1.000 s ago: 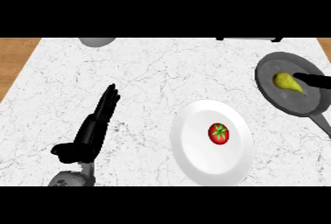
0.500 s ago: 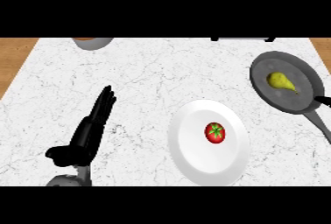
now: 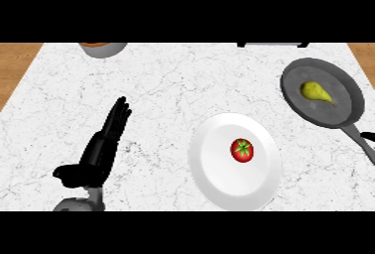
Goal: Pick the pear from the plate and place it in the pan
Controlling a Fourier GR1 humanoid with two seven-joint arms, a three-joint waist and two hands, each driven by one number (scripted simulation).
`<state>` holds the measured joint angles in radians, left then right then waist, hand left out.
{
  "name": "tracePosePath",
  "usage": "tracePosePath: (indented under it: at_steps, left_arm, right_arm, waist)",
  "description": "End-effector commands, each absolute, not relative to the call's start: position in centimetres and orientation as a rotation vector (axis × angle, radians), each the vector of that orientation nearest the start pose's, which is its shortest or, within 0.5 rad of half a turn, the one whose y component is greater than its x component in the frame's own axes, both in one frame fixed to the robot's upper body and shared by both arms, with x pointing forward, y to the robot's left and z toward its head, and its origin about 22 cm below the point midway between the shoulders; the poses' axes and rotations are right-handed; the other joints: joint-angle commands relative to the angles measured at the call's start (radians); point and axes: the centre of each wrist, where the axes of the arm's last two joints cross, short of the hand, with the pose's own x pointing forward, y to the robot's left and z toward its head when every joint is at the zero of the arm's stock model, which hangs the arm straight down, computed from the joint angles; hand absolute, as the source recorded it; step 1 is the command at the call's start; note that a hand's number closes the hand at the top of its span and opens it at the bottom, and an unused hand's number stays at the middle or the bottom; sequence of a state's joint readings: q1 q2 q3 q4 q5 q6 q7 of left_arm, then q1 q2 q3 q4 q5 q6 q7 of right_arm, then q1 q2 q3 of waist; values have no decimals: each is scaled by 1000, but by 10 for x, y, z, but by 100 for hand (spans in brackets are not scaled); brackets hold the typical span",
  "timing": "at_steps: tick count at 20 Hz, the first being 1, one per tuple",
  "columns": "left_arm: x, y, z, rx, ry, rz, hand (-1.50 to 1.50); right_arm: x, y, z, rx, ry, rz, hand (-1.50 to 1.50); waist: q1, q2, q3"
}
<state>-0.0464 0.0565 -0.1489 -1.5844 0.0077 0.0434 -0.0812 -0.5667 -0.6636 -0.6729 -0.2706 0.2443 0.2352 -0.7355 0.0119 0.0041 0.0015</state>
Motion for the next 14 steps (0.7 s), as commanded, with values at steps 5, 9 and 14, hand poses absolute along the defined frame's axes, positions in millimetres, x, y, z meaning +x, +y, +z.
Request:
tracePosePath:
  at_steps: [5, 9, 14]
  left_arm:
    - [237, 214, -1, -83, -1689, -139, 0]
    - [252, 224, 30, -55, -1687, -113, 0]
    - [239, 218, 10, -67, -1702, -137, 0]
  right_arm:
    - [263, -510, -7, -470, -1677, 17, -150]
    - [252, -522, 4, -519, -1664, 45, -150]
    - [241, -519, -14, -544, -1625, 67, -150]
  waist:
    - [-5, -2, -1]
    - [-11, -4, -1]
    - [-6, -2, -1]
